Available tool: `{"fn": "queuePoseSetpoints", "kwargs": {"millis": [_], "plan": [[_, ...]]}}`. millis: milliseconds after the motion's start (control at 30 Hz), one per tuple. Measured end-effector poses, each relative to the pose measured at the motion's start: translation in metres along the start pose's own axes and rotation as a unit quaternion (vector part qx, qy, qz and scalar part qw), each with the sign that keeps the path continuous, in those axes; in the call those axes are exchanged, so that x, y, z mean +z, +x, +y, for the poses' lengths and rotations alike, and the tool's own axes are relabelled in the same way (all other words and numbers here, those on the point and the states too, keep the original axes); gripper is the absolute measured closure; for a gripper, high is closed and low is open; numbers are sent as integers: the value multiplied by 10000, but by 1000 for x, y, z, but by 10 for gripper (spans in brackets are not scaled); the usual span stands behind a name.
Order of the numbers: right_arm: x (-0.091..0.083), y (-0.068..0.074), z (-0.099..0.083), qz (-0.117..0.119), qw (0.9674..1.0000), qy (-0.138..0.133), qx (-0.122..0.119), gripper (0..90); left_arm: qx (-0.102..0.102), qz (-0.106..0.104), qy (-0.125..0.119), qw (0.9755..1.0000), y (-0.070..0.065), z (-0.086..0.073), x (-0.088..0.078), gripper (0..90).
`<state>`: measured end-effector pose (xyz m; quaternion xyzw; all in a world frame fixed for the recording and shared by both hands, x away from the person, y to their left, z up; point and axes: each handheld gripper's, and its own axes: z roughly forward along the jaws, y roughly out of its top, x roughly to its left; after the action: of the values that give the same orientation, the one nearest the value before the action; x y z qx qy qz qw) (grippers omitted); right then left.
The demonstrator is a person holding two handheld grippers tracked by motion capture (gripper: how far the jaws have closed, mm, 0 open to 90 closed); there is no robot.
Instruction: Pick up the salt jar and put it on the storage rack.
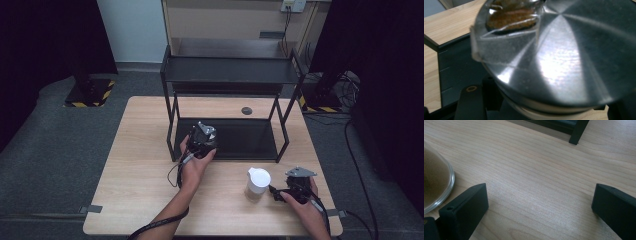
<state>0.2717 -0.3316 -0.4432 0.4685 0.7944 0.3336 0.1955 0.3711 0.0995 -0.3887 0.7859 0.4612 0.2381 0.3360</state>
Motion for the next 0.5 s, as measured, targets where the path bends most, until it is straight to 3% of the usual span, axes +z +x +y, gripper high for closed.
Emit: {"fn": "queuePoseSetpoints", "kwargs": {"millis": [300, 500], "plan": [[0, 0, 0, 3, 10000, 0, -4, 12, 27, -62, 11, 10000, -6, 3, 8, 298], [0, 0, 0, 5, 10000, 0, -6, 13, -87, -32, 81, 9999, -2, 0, 15, 298]]}}
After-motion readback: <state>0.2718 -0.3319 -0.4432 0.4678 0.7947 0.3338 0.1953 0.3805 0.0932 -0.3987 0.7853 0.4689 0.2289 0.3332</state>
